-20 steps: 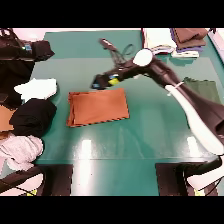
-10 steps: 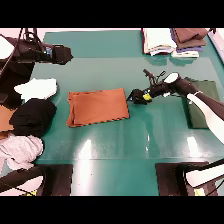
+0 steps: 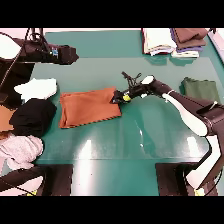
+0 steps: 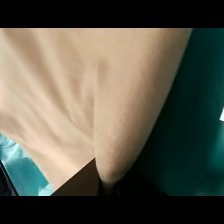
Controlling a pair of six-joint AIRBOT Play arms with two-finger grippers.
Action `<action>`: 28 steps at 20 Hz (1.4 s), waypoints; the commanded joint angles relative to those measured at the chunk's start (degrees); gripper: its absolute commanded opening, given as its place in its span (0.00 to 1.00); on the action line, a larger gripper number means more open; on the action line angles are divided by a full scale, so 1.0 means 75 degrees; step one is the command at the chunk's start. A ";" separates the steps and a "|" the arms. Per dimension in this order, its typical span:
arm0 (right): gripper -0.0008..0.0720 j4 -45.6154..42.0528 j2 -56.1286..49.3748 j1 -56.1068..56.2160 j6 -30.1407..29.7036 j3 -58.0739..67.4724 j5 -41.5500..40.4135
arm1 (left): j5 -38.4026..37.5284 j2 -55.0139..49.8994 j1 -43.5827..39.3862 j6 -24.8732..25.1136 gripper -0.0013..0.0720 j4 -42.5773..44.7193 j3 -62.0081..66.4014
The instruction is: Fold the shirts.
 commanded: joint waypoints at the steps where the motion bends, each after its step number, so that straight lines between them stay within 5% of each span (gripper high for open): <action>1: 0.04 -0.0612 0.0306 -0.0277 -0.0122 0.0793 0.0108 | 0.0262 -0.0017 -0.0557 0.0003 0.05 0.0026 -0.0003; 8: 0.04 -0.3203 0.2381 -0.4033 0.0959 0.0871 0.0682 | 0.0568 -0.0017 -0.1026 -0.0079 0.05 0.0055 0.0000; 15: 0.04 -0.3107 0.2736 -0.7589 0.0959 0.0874 0.0493 | 0.0845 -0.0017 -0.1026 -0.0268 0.05 0.0052 0.0000; 19: 0.04 -0.2087 0.2739 -0.8195 0.0845 0.0991 -0.0119 | 0.0912 -0.0017 -0.1026 -0.0463 0.05 0.0052 -0.0003; 28: 0.04 -0.2731 0.3013 -0.8154 0.1346 0.2821 0.0632 | 0.0778 -0.0017 -0.1026 -0.0466 0.05 0.0052 -0.0003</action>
